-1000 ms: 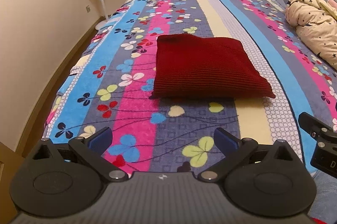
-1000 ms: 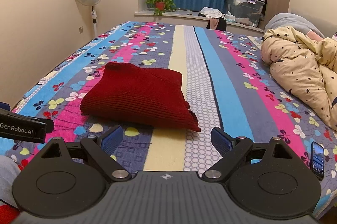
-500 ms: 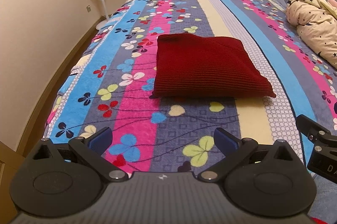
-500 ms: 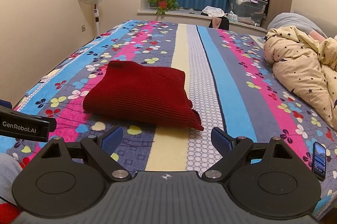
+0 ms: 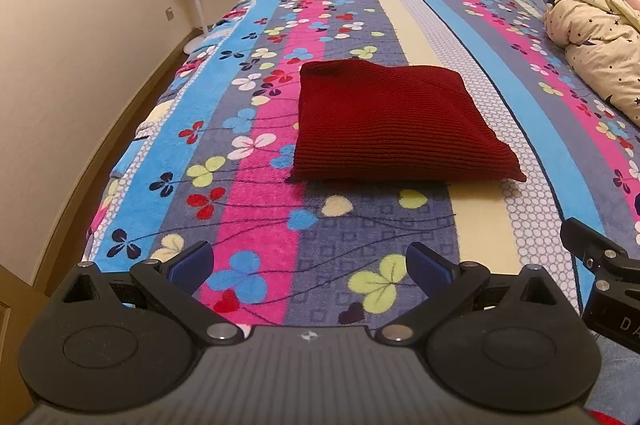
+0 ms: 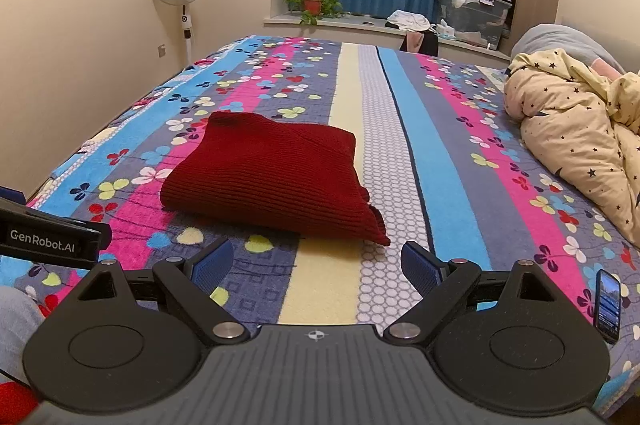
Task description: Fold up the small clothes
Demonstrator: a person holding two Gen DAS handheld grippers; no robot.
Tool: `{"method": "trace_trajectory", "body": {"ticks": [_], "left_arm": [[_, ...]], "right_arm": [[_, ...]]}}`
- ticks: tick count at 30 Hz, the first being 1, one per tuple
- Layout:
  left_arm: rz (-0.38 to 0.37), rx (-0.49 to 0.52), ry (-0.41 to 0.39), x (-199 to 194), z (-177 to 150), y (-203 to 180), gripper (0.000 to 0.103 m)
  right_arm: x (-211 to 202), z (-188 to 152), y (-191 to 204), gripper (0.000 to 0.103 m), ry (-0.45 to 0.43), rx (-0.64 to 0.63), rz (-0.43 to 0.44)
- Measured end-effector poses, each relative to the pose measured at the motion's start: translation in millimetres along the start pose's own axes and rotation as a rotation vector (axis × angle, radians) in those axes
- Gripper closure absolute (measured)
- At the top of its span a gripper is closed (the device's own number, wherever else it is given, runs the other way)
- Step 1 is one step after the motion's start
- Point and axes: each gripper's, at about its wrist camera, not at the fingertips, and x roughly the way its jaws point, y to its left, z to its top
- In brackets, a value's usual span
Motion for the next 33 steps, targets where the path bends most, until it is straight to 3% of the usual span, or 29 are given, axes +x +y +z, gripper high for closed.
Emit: {"method": "trace_trajectory", "body": {"ticks": [33], "left_arm": [[-0.001,0.020,0.009,1.2,-2.4,-0.9,0.001]], "right_arm": [[-0.3,-0.6,1.3,0.012,-0.002,-0.004,0.002]]}}
